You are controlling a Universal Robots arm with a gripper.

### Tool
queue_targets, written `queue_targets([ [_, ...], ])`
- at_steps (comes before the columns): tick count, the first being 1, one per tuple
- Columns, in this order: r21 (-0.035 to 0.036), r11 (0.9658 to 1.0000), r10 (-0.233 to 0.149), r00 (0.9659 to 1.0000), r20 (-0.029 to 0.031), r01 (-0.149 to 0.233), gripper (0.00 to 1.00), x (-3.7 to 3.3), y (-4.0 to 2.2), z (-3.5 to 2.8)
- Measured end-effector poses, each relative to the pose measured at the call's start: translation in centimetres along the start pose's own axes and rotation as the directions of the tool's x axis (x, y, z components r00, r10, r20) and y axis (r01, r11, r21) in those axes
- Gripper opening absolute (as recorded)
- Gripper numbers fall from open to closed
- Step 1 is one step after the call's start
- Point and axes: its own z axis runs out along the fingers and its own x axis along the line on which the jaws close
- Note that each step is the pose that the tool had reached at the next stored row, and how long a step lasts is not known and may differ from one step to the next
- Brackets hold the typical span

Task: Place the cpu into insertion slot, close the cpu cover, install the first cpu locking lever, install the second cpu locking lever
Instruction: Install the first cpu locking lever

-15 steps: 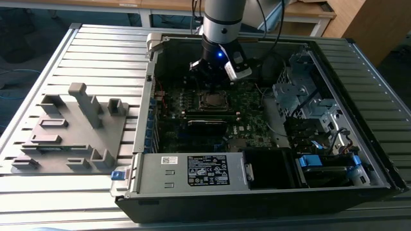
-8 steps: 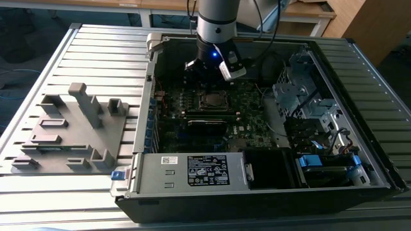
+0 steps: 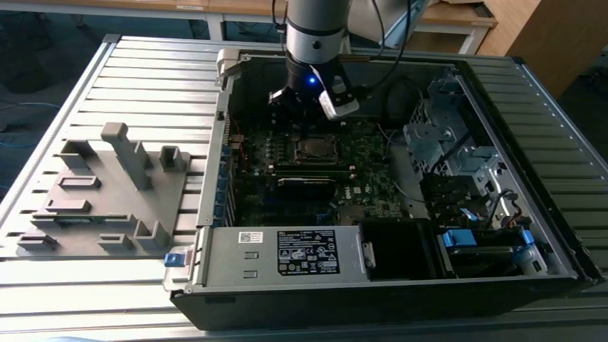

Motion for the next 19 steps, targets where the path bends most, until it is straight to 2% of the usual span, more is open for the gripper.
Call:
queue_targets([
  [19,0.0000,1.0000,0.000,1.0000,0.0010,0.000,0.11,1.90,-0.03,0.00],
])
